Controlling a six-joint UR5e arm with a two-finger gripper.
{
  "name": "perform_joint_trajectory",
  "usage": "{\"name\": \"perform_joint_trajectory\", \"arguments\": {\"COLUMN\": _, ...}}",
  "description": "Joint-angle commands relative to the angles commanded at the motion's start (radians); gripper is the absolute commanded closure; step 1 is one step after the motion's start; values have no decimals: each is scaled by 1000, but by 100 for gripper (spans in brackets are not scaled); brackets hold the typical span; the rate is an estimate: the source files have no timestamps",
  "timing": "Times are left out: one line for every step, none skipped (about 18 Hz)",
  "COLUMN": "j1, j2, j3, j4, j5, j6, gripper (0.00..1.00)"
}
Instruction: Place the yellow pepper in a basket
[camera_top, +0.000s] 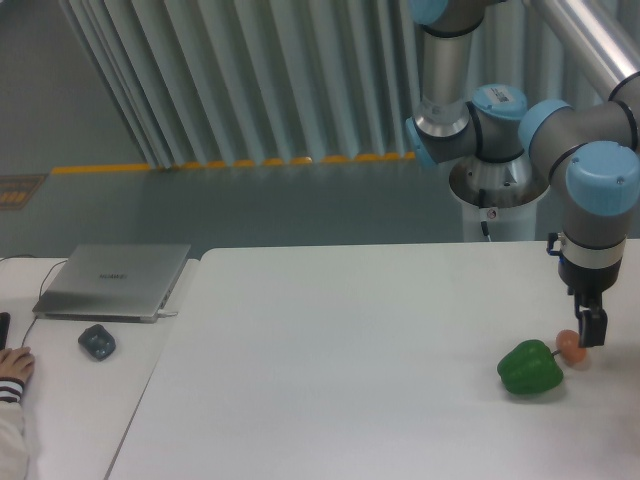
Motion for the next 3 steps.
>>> {"name": "perform_joint_trajectory", "arguments": {"j1": 0, "j2": 0, "j3": 2, "j4": 2, "j5": 0, "j6": 2, "gripper": 0}}
{"name": "perform_joint_trajectory", "arguments": {"j1": 0, "j2": 0, "j3": 3, "j4": 3, "j5": 2, "j6": 0, "gripper": 0}}
{"name": "perform_joint_trajectory", "arguments": {"j1": 0, "j2": 0, "j3": 2, "j4": 3, "j5": 2, "j6": 0, "gripper": 0}}
